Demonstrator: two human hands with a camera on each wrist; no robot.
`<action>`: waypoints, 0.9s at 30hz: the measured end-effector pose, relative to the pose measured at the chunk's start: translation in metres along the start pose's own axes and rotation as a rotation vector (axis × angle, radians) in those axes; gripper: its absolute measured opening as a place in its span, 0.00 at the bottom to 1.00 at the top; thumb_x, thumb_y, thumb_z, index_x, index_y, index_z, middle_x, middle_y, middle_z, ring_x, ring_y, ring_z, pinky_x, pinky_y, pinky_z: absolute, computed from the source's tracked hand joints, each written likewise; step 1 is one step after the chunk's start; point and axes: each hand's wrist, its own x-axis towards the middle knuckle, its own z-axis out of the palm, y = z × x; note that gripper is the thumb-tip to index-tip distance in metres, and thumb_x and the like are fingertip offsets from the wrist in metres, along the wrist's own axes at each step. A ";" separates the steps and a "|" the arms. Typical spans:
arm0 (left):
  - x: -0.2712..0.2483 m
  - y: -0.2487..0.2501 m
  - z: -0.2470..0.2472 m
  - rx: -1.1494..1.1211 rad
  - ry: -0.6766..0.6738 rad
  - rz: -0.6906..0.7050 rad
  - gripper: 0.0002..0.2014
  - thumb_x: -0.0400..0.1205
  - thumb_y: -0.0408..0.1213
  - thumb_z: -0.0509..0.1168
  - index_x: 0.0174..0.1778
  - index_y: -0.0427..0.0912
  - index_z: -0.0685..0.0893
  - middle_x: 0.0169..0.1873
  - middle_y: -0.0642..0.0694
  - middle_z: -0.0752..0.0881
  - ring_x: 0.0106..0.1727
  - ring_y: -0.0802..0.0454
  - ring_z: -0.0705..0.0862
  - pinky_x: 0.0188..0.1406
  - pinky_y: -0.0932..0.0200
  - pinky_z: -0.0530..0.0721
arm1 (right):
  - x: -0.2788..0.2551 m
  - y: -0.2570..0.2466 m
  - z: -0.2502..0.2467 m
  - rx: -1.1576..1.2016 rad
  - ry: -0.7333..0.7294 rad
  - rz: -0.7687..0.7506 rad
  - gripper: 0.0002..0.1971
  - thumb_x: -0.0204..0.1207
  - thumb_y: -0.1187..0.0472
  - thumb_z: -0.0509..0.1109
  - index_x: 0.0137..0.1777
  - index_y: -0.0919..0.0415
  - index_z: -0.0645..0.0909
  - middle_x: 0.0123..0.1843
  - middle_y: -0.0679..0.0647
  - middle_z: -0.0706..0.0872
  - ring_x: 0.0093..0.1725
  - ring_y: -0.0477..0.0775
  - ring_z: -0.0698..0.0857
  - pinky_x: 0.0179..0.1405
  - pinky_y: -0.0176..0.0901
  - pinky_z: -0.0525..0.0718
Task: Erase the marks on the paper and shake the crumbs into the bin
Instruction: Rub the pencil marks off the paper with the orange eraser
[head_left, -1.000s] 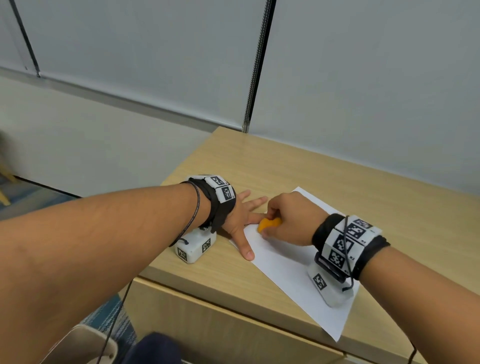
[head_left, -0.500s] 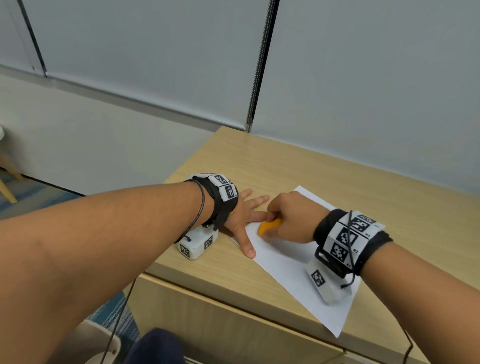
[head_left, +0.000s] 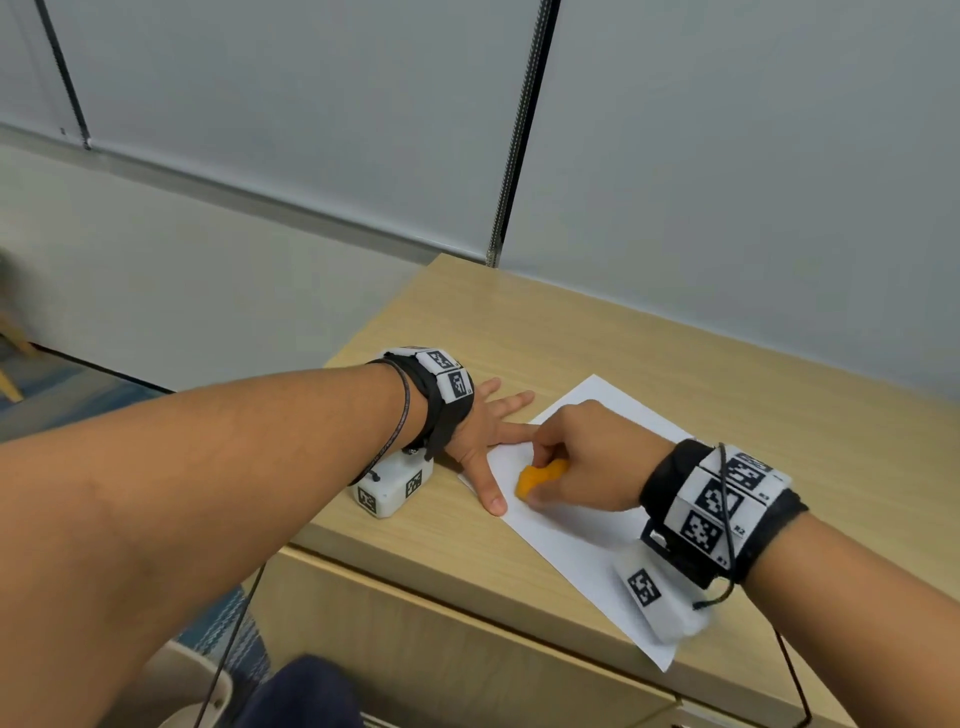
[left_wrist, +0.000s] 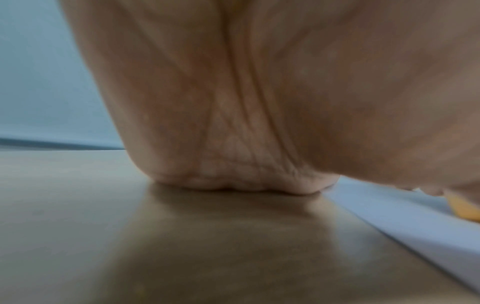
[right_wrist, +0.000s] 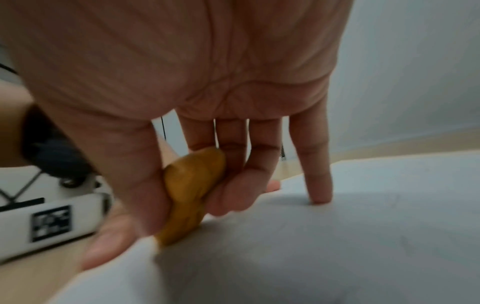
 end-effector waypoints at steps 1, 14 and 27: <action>-0.001 0.000 0.000 -0.012 0.004 0.001 0.58 0.67 0.73 0.71 0.78 0.76 0.31 0.81 0.54 0.21 0.81 0.34 0.24 0.76 0.24 0.35 | 0.003 0.002 -0.004 -0.018 0.008 0.035 0.12 0.70 0.44 0.80 0.42 0.51 0.86 0.40 0.45 0.87 0.38 0.45 0.83 0.39 0.40 0.82; 0.003 -0.001 0.001 -0.005 -0.010 -0.001 0.60 0.63 0.76 0.70 0.77 0.77 0.30 0.80 0.56 0.21 0.81 0.35 0.23 0.76 0.21 0.35 | 0.001 0.004 -0.003 0.014 0.035 0.026 0.12 0.70 0.45 0.80 0.44 0.50 0.86 0.40 0.45 0.87 0.39 0.47 0.83 0.42 0.42 0.83; -0.004 0.003 0.001 -0.030 0.027 0.000 0.58 0.67 0.72 0.71 0.78 0.77 0.30 0.82 0.53 0.23 0.82 0.35 0.24 0.76 0.26 0.33 | 0.008 0.009 -0.008 0.025 0.034 0.093 0.12 0.69 0.44 0.81 0.43 0.50 0.88 0.38 0.46 0.86 0.41 0.50 0.84 0.43 0.44 0.83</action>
